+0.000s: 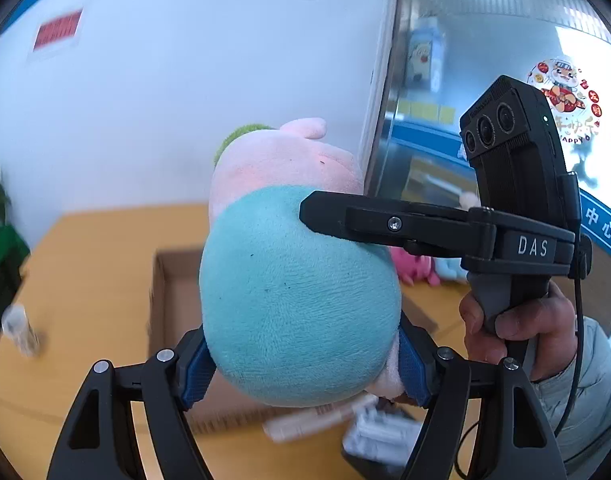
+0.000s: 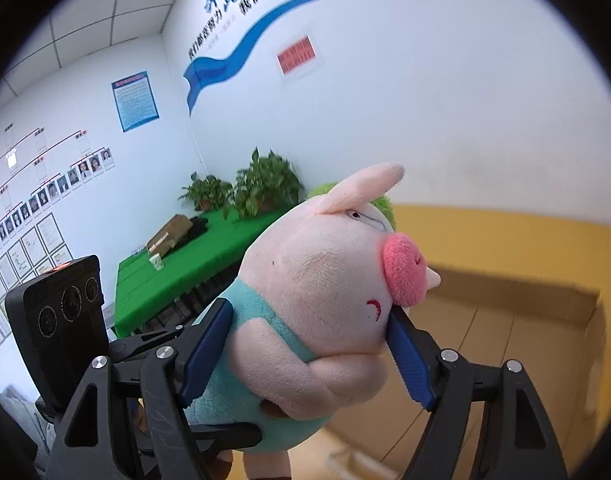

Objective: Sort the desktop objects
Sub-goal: 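Lift the pig plush with the left gripper over the cardboard box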

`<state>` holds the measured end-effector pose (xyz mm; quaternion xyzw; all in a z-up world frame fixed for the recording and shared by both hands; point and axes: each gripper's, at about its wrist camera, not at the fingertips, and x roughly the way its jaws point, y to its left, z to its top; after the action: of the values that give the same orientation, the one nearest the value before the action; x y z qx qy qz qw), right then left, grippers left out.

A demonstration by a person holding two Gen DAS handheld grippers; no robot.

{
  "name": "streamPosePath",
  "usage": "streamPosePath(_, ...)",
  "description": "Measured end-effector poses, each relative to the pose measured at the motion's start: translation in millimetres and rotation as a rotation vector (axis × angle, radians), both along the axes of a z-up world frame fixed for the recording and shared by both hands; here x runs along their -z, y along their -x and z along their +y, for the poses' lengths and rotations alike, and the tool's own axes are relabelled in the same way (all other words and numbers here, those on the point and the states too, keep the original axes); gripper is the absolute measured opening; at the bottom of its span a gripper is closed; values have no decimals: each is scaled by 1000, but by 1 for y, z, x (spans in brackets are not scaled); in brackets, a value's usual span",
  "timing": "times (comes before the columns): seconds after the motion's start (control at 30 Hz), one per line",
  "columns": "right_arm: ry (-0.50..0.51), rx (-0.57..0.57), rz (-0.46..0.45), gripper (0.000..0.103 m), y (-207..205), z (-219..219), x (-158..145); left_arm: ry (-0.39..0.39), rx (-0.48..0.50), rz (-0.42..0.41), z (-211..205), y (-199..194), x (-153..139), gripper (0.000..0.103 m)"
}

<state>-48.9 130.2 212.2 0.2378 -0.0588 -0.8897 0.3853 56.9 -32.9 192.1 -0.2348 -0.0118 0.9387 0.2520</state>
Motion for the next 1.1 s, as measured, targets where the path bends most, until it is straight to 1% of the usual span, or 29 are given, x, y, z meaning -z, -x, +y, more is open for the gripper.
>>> streamPosePath(0.07,1,-11,38,76,15,2,-24,3,-4,57,1,18,-22,74)
streamPosePath(0.1,-2,-16,52,76,25,2,-35,0,-7,71,1,28,-31,74)
streamPosePath(0.2,-3,-30,79,76,56,-4,-54,7,-26,95,-1,57,-48,74)
streamPosePath(0.27,6,-42,80,76,74,-6,-58,8,-40,94,-3,78,-54,74)
streamPosePath(0.3,9,-49,73,76,90,-8,-58,9,-48,86,-6,93,-53,74)
streamPosePath(0.4,12,-69,36,76,125,-13,-43,12,-74,34,-11,138,-41,74)
streamPosePath(0.47,18,-92,8,76,153,-16,-23,18,-93,-4,-14,158,-28,74)
streamPosePath(0.5,20,-107,-15,76,172,-19,-8,19,-103,-35,-16,174,-17,74)
streamPosePath(0.53,19,-114,-32,76,181,-19,5,16,-112,-68,-17,188,-6,74)
streamPosePath(0.57,17,-120,-54,76,193,-21,20,16,-122,-111,-19,205,11,74)
streamPosePath(0.67,20,-128,-135,76,227,-24,72,17,-147,-212,-21,240,54,74)
streamPosePath(0.7,29,-125,-170,76,238,-26,93,21,-158,-243,-22,251,69,74)
streamPosePath(0.83,57,-129,-256,75,267,-27,152,24,-199,-379,-25,283,121,74)
streamPosePath(0.9,49,-135,-303,74,278,-33,180,45,-232,-448,-25,296,144,74)
streamPosePath(0.97,30,-141,-323,73,279,-40,200,78,-258,-511,-22,306,163,74)
streamPosePath(1.03,8,-143,-318,73,276,-45,207,137,-262,-540,-15,311,177,75)
streamPosePath(1.1,-15,-150,-339,73,275,-47,211,205,-277,-550,-6,313,183,77)
